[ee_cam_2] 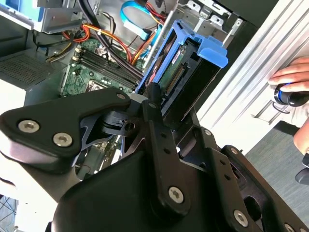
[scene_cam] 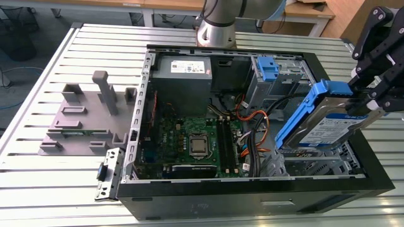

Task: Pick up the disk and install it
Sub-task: 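Pick up the disk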

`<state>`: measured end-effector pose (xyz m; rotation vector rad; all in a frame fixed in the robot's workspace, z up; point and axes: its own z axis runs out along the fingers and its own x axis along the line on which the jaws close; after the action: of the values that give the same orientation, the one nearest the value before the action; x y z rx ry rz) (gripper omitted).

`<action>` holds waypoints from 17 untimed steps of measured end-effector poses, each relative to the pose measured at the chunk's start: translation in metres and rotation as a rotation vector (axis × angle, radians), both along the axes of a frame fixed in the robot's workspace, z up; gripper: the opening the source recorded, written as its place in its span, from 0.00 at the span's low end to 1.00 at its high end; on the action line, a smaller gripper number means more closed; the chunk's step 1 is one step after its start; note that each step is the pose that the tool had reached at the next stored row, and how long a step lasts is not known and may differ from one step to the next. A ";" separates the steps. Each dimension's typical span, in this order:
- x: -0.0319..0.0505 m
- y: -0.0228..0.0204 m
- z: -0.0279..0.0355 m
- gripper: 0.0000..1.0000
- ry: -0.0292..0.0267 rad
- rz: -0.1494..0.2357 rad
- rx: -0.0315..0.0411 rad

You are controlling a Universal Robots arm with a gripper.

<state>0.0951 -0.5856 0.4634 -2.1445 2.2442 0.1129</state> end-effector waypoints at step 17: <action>0.0139 -0.0045 -0.0071 0.35 0.0018 0.000 0.0065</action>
<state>0.1090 -0.5902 0.4563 -2.1419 2.2418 0.1220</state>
